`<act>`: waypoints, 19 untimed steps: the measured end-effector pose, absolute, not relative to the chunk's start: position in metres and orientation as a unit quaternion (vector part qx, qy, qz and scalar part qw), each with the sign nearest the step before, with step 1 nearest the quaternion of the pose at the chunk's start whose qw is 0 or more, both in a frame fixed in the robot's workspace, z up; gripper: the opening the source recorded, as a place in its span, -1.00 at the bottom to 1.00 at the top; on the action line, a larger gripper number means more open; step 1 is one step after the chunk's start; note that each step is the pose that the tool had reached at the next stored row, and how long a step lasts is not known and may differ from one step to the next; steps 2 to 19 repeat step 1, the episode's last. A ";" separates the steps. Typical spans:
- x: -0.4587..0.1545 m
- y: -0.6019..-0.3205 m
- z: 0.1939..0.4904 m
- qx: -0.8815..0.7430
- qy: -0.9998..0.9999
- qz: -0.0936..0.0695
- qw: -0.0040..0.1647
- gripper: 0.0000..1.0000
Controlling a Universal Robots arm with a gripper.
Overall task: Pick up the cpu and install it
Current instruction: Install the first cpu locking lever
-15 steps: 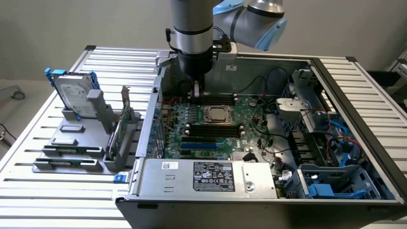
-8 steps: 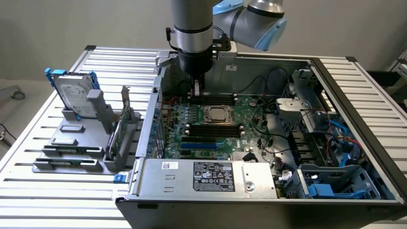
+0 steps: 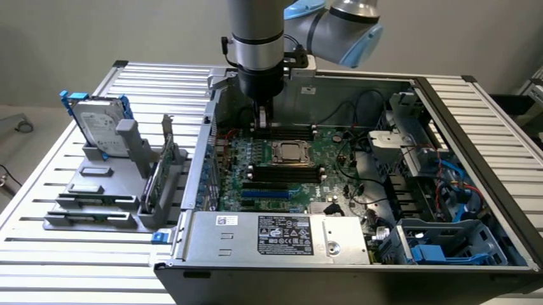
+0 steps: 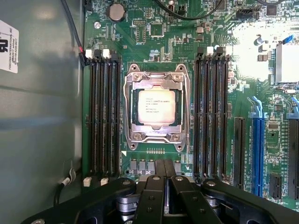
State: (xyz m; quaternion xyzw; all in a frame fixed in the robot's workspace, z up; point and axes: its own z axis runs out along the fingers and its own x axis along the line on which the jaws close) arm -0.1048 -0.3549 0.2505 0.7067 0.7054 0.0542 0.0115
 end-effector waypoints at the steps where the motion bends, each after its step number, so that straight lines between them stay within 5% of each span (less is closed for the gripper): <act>1: -0.105 -0.355 0.250 0.707 0.705 0.054 0.012 -0.79; 19: -0.105 -0.355 0.250 0.707 0.705 0.054 0.012 -0.79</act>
